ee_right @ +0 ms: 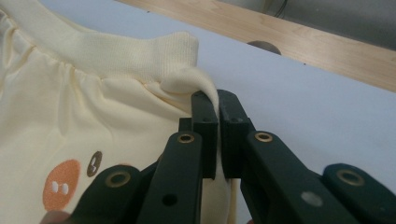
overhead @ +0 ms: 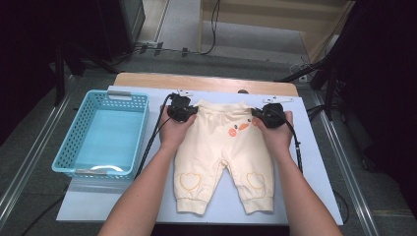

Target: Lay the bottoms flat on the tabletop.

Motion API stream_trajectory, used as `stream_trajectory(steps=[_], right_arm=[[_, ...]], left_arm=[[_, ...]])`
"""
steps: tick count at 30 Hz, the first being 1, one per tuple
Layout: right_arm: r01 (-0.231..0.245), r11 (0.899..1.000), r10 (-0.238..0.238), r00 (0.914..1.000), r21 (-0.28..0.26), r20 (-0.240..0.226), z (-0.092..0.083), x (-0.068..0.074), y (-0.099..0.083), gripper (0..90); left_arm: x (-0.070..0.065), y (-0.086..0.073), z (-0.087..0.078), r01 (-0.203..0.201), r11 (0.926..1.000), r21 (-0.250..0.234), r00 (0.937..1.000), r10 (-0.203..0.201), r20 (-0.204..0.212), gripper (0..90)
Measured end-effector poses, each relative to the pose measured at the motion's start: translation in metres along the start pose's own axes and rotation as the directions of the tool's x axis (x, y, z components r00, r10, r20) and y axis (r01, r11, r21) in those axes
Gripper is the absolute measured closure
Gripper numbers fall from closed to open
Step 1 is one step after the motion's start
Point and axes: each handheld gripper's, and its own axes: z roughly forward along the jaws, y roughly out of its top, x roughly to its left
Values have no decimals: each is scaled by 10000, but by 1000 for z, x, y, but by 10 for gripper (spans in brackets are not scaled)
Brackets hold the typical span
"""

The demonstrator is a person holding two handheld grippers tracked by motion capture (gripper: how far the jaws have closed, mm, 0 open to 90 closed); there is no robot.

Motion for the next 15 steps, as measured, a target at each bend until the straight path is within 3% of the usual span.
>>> stream_trajectory(steps=[2, 3, 5, 8, 11, 15], right_arm=[[29, 10000, -29, 10000, 65, 40, 3, 0, 0, 836], [15, 10000, -15, 10000, 36, -15, 3, 0, 0, 769], [-262, 9997, 262, 9994, 17, -243, 2, -1, -1, 521], [-212, 9997, 215, 9993, 80, -300, -2, -1, -4, 339], [-174, 9998, 174, 9995, -29, -268, -9, -3, -11, 285], [-466, 9988, 459, 9981, -180, -409, -19, -11, -20, 139]], left_arm=[[-1, 1, -1, 38, 10000, -83, 9999, -39, -110, 748], [-2, 2, -3, 171, 9997, -162, 9998, -171, -45, 678], [-5, 2, -7, 119, 9997, -192, 9998, -116, 131, 543], [-9, -1, -13, 8, 9992, -387, 9995, 5, 325, 467], [-13, -6, -19, 52, 9989, -473, 9968, -14, 795, 433], [-22, -16, -24, 84, 9985, -544, 9893, -3, 1459, 336]])
